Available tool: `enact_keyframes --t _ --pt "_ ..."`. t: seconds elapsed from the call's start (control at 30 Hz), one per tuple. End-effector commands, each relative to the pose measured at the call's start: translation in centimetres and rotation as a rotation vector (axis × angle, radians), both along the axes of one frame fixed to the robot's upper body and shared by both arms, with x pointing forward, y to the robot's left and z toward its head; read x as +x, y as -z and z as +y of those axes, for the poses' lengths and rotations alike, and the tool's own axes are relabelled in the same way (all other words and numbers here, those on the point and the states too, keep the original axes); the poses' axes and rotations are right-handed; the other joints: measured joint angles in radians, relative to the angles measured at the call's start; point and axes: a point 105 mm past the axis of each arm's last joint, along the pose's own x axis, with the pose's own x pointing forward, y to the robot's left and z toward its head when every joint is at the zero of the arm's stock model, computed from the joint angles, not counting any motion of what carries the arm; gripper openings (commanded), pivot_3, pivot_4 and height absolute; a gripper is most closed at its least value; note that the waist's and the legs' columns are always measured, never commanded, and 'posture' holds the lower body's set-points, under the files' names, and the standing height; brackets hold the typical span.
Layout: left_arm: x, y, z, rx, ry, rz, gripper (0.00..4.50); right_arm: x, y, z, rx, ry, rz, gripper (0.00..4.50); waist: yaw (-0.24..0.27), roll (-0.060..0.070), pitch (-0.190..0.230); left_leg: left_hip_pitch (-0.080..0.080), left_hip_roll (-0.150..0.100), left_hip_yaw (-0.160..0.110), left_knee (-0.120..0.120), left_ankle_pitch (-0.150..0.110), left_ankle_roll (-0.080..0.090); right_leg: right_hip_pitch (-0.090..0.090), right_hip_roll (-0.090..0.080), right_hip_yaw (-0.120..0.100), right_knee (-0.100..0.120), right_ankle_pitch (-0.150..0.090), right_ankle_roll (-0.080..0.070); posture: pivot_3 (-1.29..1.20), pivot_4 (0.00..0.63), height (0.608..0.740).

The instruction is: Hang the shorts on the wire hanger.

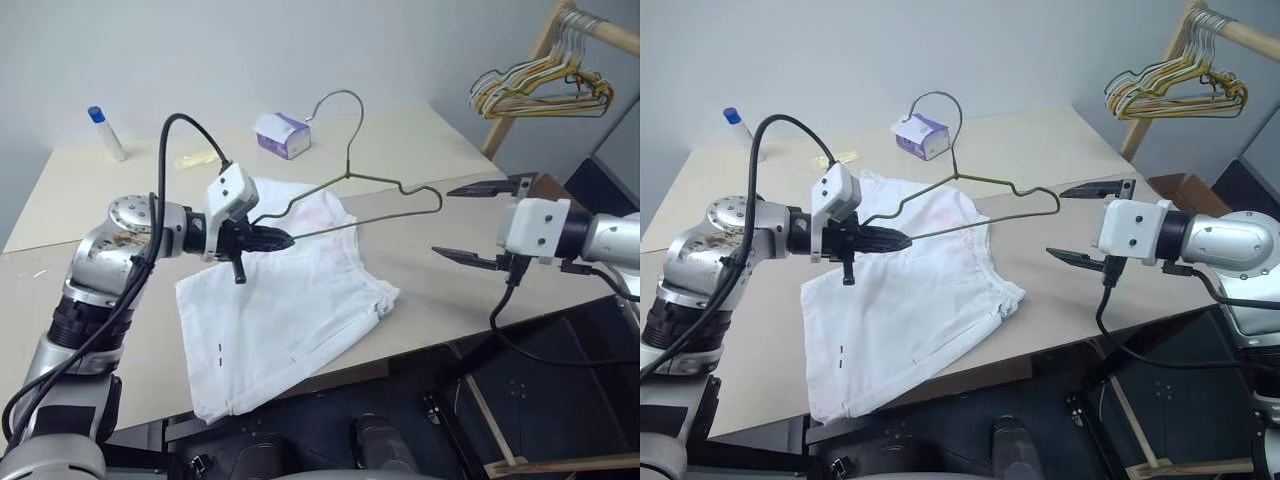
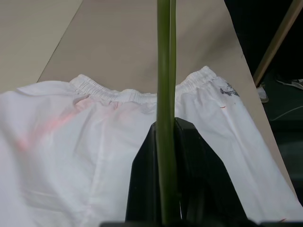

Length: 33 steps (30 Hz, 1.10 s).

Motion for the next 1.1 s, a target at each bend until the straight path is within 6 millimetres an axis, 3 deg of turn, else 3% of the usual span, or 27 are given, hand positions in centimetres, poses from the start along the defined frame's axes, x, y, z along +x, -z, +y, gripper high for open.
enact_keyframes --t 0.03,0.3,0.53,0.93,1.1 --pt "-0.4 -1.4 0.2 -0.025 0.022 -0.061 0.00 -0.5 -1.5 -0.2 0.002 0.004 -0.032 4.46 0.000 0.000 0.000 0.000 0.000 0.000 0.000 0.000 0.000 0.000 0.000 0.000 0.000 0.000 0.000 -0.10 0.006 0.740" --pt "-0.7 -0.1 0.6 0.079 0.061 -0.129 0.00 -2.3 -2.4 0.0 0.037 -0.065 0.209 4.46 0.001 0.000 0.000 0.000 0.000 0.000 0.000 -0.001 0.002 0.000 0.000 0.000 0.000 0.000 0.000 -0.10 0.011 0.740" --pt "-1.4 0.5 0.0 0.105 0.119 -0.180 0.00 -1.0 -3.1 0.6 0.024 0.002 0.267 4.46 0.003 0.001 0.000 0.000 0.000 0.000 0.000 -0.003 0.004 -0.001 0.000 0.000 0.000 0.000 -0.001 -0.09 0.009 0.740" --pt "-1.4 -0.6 -1.6 0.060 0.165 -0.216 0.00 1.8 0.5 2.2 -0.137 0.094 0.377 4.46 0.009 0.003 -0.002 -0.001 0.000 0.002 0.000 -0.001 0.000 -0.002 0.000 0.000 0.000 0.000 -0.001 -0.08 0.000 0.740" --pt "-1.5 -0.4 -1.7 0.075 0.174 -0.223 0.00 1.8 0.5 3.0 -0.140 0.068 0.394 2.88 0.012 0.003 -0.002 -0.001 0.000 0.002 0.000 0.000 0.000 -0.002 0.000 0.000 0.000 0.000 -0.001 -0.08 0.002 0.740"
